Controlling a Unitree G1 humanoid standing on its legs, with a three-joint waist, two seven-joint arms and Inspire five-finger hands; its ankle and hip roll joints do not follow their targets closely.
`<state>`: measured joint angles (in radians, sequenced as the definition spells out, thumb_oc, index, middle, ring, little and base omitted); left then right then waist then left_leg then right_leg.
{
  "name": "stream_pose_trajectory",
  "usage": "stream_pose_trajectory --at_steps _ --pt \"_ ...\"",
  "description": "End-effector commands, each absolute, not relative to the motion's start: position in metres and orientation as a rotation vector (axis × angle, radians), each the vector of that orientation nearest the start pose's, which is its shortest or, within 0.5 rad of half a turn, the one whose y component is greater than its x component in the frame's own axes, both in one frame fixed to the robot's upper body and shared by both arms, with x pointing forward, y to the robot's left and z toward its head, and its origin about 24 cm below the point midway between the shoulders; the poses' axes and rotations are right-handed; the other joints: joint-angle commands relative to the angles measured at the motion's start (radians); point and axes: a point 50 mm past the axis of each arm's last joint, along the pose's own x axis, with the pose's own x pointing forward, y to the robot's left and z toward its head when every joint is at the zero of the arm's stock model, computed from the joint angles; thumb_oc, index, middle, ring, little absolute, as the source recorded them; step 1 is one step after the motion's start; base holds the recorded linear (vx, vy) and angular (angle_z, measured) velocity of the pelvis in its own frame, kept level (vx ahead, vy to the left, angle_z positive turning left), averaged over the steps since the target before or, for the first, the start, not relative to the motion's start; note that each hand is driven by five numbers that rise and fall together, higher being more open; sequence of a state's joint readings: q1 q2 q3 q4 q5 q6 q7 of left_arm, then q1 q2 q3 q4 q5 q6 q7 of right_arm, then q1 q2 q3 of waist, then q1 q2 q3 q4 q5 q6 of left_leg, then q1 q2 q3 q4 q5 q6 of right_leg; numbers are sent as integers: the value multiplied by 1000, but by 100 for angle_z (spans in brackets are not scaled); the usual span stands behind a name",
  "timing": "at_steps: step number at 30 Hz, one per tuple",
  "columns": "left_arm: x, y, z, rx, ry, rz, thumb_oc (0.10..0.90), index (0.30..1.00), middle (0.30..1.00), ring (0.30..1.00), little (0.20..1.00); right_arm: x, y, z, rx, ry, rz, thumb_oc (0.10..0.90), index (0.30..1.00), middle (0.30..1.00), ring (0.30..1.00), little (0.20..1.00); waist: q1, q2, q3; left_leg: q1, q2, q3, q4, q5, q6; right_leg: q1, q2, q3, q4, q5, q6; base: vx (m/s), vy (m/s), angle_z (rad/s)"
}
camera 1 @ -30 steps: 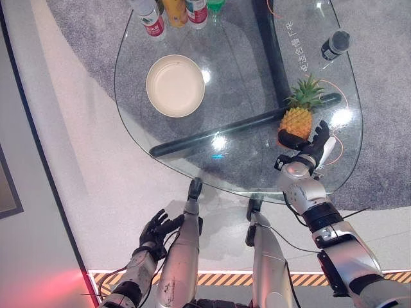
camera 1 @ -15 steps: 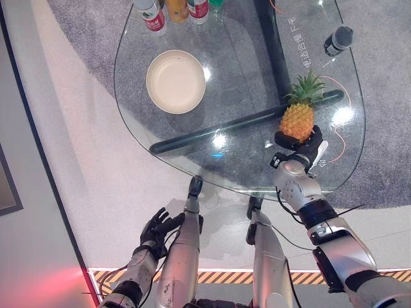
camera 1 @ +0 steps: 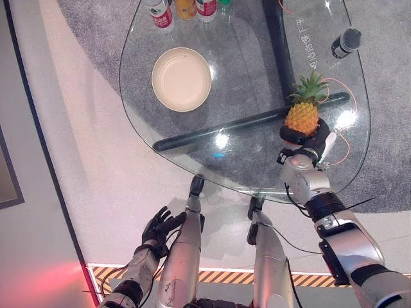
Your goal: Pick up the fruit to the plate
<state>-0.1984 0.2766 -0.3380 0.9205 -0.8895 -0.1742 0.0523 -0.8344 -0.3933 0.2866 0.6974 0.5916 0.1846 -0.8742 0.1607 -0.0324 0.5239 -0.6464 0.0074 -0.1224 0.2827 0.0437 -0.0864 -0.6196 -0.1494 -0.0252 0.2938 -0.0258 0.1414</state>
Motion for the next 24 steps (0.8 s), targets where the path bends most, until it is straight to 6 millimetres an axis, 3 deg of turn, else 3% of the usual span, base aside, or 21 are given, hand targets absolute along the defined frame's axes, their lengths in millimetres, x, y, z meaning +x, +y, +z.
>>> stream_pose_trajectory --at_steps 1,17,23,24 --pt "196 194 -114 -355 723 210 800 900 900 900 900 386 -220 171 -109 -19 -723 100 300 300 300 200 14 28 -4 -8 -135 21 51 -92 111 -22 79 -79 -32 81 -47 0 0 0" --pt "203 200 -107 -379 671 218 800 900 900 900 900 387 -238 157 -140 80 -721 100 300 300 300 200 26 29 -4 7 -135 16 44 -93 112 -8 79 -88 -33 77 -48 -1 -4 2" --pt "211 204 -95 -372 582 201 800 900 900 900 900 383 -226 165 -3 -56 -645 100 300 300 300 200 18 27 -4 32 -134 18 37 -97 112 13 81 -84 -38 73 -48 -13 -32 0" --pt "215 204 -89 -382 544 212 800 900 900 900 900 378 -217 166 26 -110 -620 100 300 300 300 200 10 23 -4 42 -132 19 33 -96 112 22 83 -80 -43 74 -47 -23 -51 1"
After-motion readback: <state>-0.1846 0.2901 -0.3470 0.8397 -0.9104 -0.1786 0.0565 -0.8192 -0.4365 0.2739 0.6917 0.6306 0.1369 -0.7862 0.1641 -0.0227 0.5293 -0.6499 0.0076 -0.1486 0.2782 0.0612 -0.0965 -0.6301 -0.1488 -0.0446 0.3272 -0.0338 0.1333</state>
